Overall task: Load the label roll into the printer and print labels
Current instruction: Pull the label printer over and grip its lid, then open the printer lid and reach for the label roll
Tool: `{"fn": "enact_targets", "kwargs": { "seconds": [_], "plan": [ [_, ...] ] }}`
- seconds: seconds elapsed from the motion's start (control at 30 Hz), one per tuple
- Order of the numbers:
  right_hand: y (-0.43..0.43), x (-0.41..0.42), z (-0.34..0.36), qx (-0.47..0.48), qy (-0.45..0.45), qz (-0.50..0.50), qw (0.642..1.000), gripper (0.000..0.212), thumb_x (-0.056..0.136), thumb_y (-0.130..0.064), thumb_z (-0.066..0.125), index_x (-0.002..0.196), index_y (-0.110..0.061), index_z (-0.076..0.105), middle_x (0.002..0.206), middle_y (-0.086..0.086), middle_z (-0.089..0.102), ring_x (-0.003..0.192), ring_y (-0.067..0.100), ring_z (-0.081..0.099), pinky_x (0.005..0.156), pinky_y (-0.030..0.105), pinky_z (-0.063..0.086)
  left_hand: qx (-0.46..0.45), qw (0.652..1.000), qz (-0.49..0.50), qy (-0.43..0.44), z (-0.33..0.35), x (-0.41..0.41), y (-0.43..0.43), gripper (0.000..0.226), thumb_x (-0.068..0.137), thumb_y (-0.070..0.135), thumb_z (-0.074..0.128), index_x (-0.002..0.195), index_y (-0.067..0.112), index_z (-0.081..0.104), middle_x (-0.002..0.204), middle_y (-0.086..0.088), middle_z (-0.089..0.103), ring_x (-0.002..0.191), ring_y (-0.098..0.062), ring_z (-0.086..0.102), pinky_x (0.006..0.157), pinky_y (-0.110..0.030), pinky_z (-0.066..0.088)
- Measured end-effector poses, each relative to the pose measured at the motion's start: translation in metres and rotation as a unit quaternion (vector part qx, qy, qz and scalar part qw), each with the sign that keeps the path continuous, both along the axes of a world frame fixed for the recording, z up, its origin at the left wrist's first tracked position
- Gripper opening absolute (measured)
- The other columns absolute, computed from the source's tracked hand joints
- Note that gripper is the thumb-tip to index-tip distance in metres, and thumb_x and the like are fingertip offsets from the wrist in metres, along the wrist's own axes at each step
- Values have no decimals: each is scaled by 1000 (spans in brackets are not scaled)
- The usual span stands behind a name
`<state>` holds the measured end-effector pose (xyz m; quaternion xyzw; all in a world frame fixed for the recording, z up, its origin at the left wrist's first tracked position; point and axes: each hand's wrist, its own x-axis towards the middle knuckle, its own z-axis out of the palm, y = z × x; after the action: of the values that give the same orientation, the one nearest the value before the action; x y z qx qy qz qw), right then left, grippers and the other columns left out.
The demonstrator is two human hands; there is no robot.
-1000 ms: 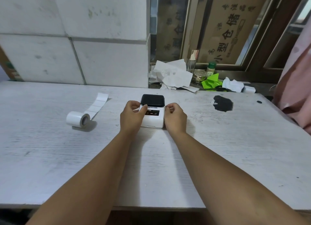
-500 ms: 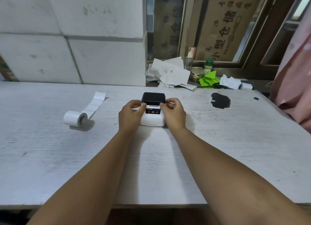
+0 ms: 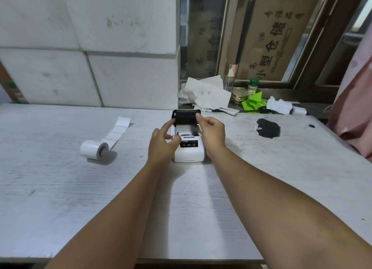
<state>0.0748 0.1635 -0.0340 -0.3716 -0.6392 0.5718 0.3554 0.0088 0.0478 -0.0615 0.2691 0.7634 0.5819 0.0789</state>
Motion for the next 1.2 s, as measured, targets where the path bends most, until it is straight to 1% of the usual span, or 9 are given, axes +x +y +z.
{"fn": "enact_targets", "kwargs": {
  "seconds": [0.1,0.17,0.23,0.33,0.53,0.67,0.9,1.03,1.2],
  "plan": [
    [4,-4,7,39,-2,18,999,27,91,-34,58,69,-19,63,62,-9,57,67,12,53,70,26,40,-5,1000,-13,6,-1,0,2,55,89,17,49,137,42,43,98,4,39,88,-4,49,78,-12,36],
    [5,-8,10,48,-12,25,998,17,91,-28,57,91,-18,71,90,-4,69,90,16,60,81,27,44,-7,1000,-8,5,-1,0,5,51,90,15,46,136,36,49,102,6,38,99,-11,48,94,-20,37],
    [6,-13,8,56,-39,36,997,24,88,-22,56,108,-22,68,117,1,65,106,21,61,92,35,50,-12,1000,-3,14,-3,0,6,41,89,16,43,124,28,62,114,4,41,114,-14,44,103,-25,33],
    [5,-16,7,83,-73,71,991,40,83,-17,53,121,-29,60,127,3,58,107,27,62,96,45,51,-22,999,-11,36,-5,-1,6,34,91,14,44,114,22,68,128,-2,46,122,-14,44,98,-20,28],
    [5,-17,7,121,-98,70,985,45,85,-9,51,126,-27,56,133,2,53,105,27,62,91,40,53,-35,998,-21,44,-7,-2,9,20,89,31,57,106,25,67,132,3,49,126,-9,43,104,-31,36],
    [7,-11,3,213,-161,63,962,23,88,-12,53,104,-21,68,114,-2,44,106,20,56,87,27,46,-38,998,-20,46,-7,-2,8,20,88,30,59,106,24,65,131,3,49,123,-8,45,101,-29,38],
    [7,-11,17,405,-291,186,847,21,87,-16,57,96,-19,75,107,4,66,112,22,52,89,35,47,-46,997,-26,50,-4,0,7,21,89,30,57,107,23,65,131,2,50,105,-2,46,89,-21,36],
    [5,-18,29,374,-356,277,811,15,88,-18,63,97,-19,75,101,4,71,92,19,59,73,27,43,-30,999,-11,25,0,1,3,18,92,29,55,103,24,67,126,3,52,106,-7,52,85,-17,33],
    [4,-21,38,363,-438,322,757,19,88,-16,58,96,-19,75,96,4,71,82,19,55,71,27,44,-18,1000,-7,7,2,3,1,6,88,27,59,89,30,64,114,7,54,100,-12,57,75,-15,38]
  ]
}}
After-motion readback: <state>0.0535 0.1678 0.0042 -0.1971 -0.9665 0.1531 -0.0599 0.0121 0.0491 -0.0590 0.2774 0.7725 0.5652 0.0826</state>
